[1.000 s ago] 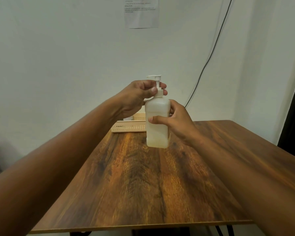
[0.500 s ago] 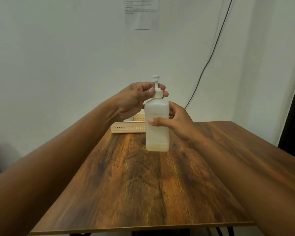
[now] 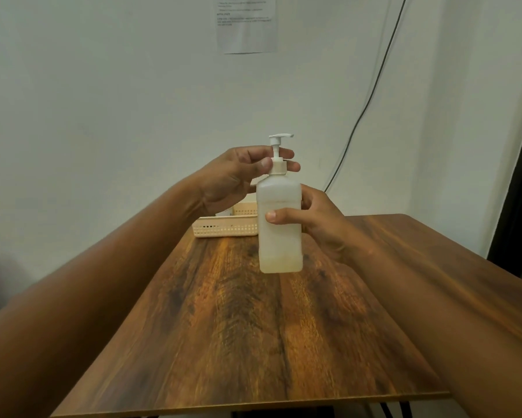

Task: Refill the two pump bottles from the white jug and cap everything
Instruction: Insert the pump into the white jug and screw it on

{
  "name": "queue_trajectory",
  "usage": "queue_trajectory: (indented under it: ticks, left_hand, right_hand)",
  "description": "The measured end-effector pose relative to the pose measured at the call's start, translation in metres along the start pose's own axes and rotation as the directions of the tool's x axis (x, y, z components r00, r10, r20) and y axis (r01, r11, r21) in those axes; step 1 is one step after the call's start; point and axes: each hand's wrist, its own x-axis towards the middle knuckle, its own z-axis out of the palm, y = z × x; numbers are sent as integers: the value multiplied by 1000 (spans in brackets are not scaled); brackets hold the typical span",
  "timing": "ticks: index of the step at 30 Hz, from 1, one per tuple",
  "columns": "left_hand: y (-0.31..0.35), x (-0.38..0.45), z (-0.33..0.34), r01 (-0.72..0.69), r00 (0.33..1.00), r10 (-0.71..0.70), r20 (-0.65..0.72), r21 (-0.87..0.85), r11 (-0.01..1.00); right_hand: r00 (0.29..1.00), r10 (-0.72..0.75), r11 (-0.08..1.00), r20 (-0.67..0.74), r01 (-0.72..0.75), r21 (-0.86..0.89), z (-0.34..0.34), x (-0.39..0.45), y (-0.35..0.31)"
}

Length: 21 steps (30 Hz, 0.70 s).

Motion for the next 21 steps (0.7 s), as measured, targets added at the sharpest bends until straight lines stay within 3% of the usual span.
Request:
queue_trajectory:
  ticks: [4,6,8,11,13,21]
  left_hand:
    - [0,4,17,-25,955,69,-288,156,987]
    - [-2,6,23,-62,929,126,-348,189,980]
    - [-1,4,23,-69,944,113,-309,151,986]
    - [1,-4,18,-52,985,55,-166,20,998]
    - [0,-7,18,-41,994,39,-99,-24,999]
    - [-20,-1,15,20,993,-20,-119,-6,1000]
  right_hand:
    - [977,-75,982,-198,38,-186,6,3,1]
    - [964,-124,962,-234,59,-267,9,4,3]
    - [976,-114,974,-185,73,-217,8,3,4]
    - [999,-22,999,30,21,28,-1,-1,6]
    - [992,10,996,123,-20,88,-4,-2,8]
    - [997,62,998,42,-61,-27,-5,9,21]
